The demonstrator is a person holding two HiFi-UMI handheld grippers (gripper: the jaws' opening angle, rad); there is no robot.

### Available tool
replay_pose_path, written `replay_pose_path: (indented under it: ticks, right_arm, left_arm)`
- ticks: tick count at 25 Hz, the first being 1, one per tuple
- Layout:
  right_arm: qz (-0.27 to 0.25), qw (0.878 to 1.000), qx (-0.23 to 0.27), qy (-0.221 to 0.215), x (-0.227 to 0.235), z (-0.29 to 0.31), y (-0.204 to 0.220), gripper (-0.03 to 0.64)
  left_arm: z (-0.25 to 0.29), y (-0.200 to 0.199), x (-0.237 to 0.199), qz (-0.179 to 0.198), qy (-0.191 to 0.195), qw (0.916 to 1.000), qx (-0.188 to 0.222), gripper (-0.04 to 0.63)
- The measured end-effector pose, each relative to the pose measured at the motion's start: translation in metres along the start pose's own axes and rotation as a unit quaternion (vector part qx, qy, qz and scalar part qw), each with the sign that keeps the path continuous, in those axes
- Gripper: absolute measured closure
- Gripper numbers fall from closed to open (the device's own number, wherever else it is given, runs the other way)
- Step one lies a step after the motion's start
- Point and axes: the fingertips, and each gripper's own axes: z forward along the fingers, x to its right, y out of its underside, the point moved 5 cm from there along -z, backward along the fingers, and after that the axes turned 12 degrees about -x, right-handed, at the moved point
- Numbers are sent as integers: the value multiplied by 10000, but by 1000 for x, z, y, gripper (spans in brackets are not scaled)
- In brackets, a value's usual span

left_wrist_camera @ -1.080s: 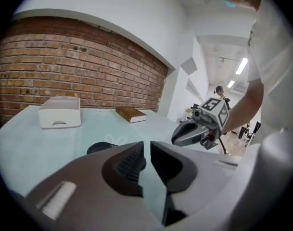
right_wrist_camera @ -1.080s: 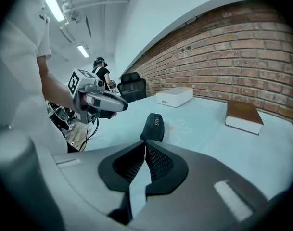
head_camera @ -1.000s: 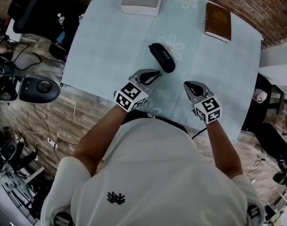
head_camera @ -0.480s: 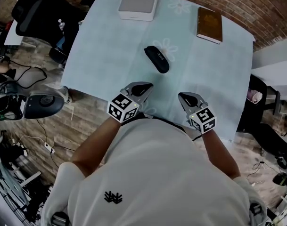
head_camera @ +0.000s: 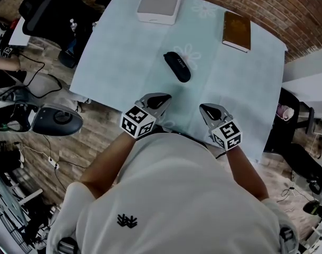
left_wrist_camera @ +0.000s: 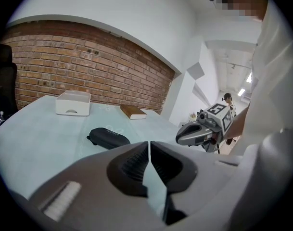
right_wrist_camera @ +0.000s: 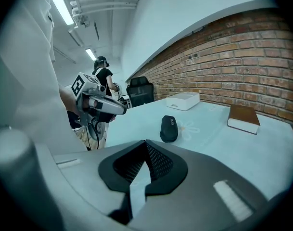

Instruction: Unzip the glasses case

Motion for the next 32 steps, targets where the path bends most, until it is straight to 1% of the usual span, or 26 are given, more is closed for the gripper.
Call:
replay_pose_path:
  ticks: [9, 32]
  right_arm:
    - [-94, 9999, 19, -31, -4, -1, 1, 615]
    - [-20, 10000, -34, -19, 12, 2, 7, 615]
  left_arm:
    - [0, 4, 5, -22, -6, 10000, -31, 538]
    - [22, -5, 0, 12, 108, 9998, -156, 538]
